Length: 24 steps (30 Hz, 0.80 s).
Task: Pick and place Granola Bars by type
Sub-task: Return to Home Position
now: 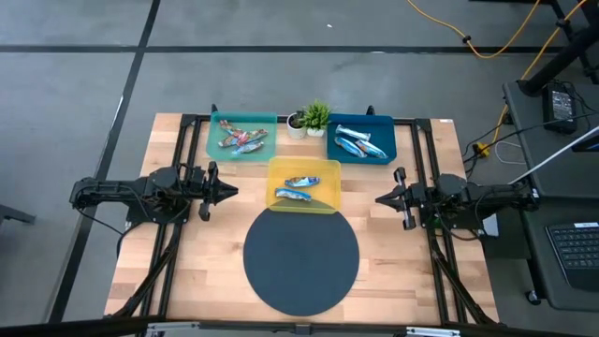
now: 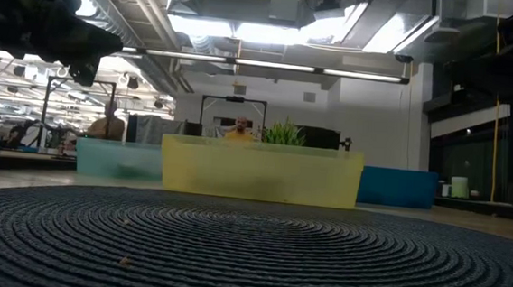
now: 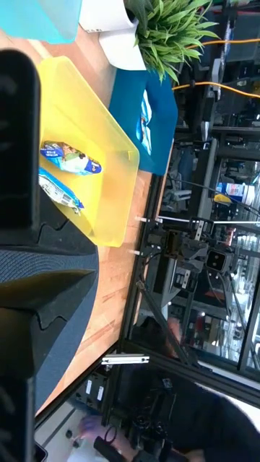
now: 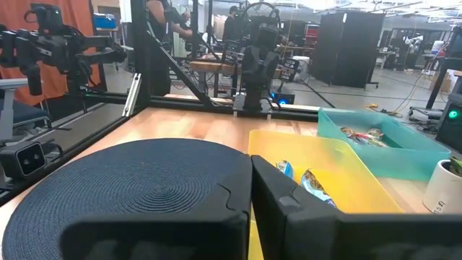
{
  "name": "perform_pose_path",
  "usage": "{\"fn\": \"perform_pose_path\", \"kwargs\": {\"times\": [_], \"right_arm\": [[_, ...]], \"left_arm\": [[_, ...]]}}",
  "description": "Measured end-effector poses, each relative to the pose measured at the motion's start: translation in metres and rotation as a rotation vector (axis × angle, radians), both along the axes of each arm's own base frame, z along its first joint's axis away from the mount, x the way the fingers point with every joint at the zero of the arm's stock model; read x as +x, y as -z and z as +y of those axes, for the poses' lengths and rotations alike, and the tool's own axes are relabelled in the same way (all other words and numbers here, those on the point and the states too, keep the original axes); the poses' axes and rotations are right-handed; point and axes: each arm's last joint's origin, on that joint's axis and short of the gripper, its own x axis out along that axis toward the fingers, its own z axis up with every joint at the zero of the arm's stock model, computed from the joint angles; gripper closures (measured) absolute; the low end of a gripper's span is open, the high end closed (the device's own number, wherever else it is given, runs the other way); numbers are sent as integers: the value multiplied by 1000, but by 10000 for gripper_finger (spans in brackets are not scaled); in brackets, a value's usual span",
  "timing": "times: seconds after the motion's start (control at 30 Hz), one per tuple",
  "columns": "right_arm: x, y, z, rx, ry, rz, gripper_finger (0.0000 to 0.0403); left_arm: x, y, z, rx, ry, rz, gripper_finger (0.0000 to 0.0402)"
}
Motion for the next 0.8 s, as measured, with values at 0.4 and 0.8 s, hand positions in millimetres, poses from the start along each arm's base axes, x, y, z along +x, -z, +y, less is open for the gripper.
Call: {"fn": "perform_pose_path", "kwargs": {"times": [0.4, 0.8], "right_arm": [[0, 0, 0, 0, 0, 0, 390], [0, 0, 0, 0, 0, 0, 390]], "left_arm": [[0, 0, 0, 0, 0, 1, 364], [0, 0, 0, 0, 0, 0, 364]]}}
